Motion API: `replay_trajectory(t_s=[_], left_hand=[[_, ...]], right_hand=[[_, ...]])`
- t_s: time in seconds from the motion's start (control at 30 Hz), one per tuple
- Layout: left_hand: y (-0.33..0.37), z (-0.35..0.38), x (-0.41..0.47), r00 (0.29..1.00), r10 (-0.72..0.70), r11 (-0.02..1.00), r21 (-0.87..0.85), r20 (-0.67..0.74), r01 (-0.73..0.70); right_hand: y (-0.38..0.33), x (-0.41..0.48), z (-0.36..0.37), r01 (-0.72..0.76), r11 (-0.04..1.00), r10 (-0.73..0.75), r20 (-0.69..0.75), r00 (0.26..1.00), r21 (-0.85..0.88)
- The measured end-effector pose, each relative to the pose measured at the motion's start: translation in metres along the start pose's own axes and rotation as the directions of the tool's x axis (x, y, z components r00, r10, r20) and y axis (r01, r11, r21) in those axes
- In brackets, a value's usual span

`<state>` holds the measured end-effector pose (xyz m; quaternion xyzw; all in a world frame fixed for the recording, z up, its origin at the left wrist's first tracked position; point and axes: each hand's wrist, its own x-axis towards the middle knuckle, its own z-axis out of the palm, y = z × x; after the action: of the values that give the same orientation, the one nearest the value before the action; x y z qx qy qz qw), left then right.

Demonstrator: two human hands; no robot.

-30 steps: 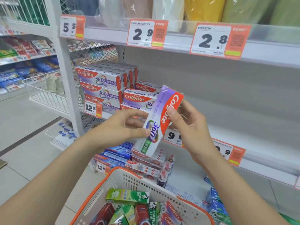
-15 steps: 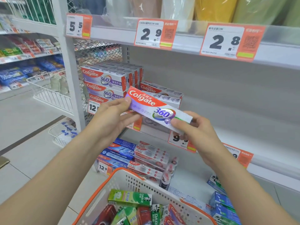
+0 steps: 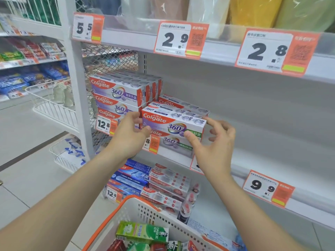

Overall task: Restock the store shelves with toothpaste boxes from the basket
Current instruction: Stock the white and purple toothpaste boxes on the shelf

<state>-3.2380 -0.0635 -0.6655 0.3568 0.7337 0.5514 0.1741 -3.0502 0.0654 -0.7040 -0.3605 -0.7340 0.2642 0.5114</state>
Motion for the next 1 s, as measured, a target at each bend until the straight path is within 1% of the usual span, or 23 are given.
replay_trajectory(t_s=[0.07,0.2,0.3,0.37,0.57,0.77,1.0], left_hand=[[-0.004,0.002,0.003,1.000,0.005,1.000,0.003,0.022,-0.006],[-0.015,0.008,0.006,0.990,-0.004,0.989,0.144,0.143,-0.017],[-0.016,0.011,0.010,0.979,0.085,0.939,0.313,0.185,-0.141],[-0.014,0.014,0.012,0.974,0.112,0.914,0.365,0.196,-0.179],[-0.015,0.019,0.015,0.970,0.134,0.886,0.414,0.202,-0.208],[-0.018,0.024,0.017,0.968,0.154,0.859,0.457,0.199,-0.231],[-0.025,0.030,0.017,0.960,0.163,0.851,0.460,0.229,-0.254]], right_hand=[[0.004,0.004,0.004,-0.030,0.999,0.030,0.028,0.999,0.016],[0.004,0.018,0.008,0.012,0.996,-0.027,0.170,0.985,0.088],[0.005,0.029,0.007,0.014,0.997,-0.031,0.233,0.972,0.074],[0.009,0.037,0.006,0.016,0.999,-0.026,0.234,0.972,0.046],[0.017,0.048,0.006,-0.024,0.999,0.017,0.241,0.970,0.024],[0.009,0.043,0.007,-0.024,1.000,0.027,0.201,0.979,-0.019],[0.002,0.044,0.007,-0.067,0.997,0.071,0.191,0.979,-0.025]])
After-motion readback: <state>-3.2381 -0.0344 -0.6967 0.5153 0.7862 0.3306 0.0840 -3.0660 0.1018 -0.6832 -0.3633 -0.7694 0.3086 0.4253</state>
